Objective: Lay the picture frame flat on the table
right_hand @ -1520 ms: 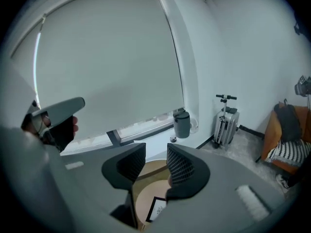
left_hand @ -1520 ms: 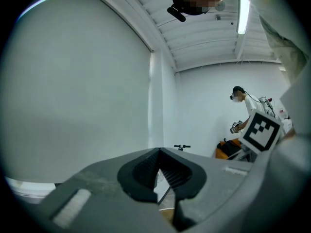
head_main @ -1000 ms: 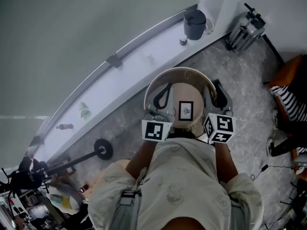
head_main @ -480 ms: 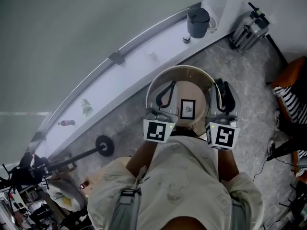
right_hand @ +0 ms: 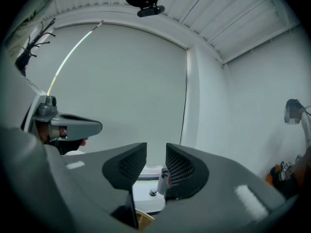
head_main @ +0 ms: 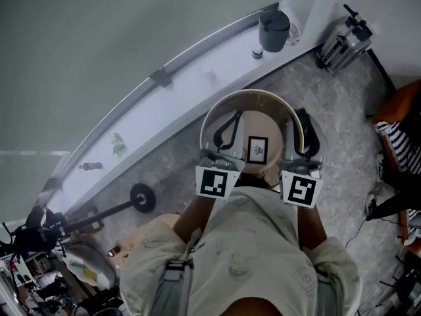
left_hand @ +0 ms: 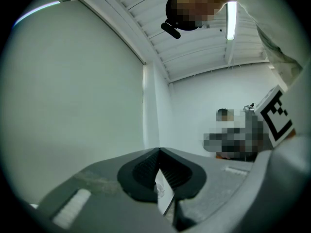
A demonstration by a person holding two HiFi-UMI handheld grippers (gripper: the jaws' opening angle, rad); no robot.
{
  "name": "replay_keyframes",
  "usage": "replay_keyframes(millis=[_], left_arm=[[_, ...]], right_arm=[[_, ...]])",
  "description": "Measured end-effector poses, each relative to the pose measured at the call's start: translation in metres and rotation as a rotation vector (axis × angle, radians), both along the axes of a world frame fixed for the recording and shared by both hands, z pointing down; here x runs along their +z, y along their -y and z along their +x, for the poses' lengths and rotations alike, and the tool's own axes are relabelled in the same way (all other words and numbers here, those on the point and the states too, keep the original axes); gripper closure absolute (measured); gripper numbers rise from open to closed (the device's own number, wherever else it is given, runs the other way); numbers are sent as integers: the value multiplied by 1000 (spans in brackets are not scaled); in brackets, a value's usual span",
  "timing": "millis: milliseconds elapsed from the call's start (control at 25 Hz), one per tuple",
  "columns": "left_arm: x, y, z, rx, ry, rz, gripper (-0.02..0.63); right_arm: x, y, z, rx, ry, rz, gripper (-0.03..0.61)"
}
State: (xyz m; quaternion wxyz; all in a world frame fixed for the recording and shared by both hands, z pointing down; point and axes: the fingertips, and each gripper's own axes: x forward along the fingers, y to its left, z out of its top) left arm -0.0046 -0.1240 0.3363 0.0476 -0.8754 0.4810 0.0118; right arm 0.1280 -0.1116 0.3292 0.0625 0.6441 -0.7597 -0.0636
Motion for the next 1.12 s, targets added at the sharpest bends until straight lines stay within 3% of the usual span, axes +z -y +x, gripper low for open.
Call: replay_keyframes(millis=[520, 1120], left_arm=[[-2, 0, 7, -1, -4, -1, 611], [-1, -9, -1, -14, 2, 0, 611]], right_arm=[[6, 0, 3, -4, -31, -20, 575], [14, 1, -12, -26, -27, -56, 578]])
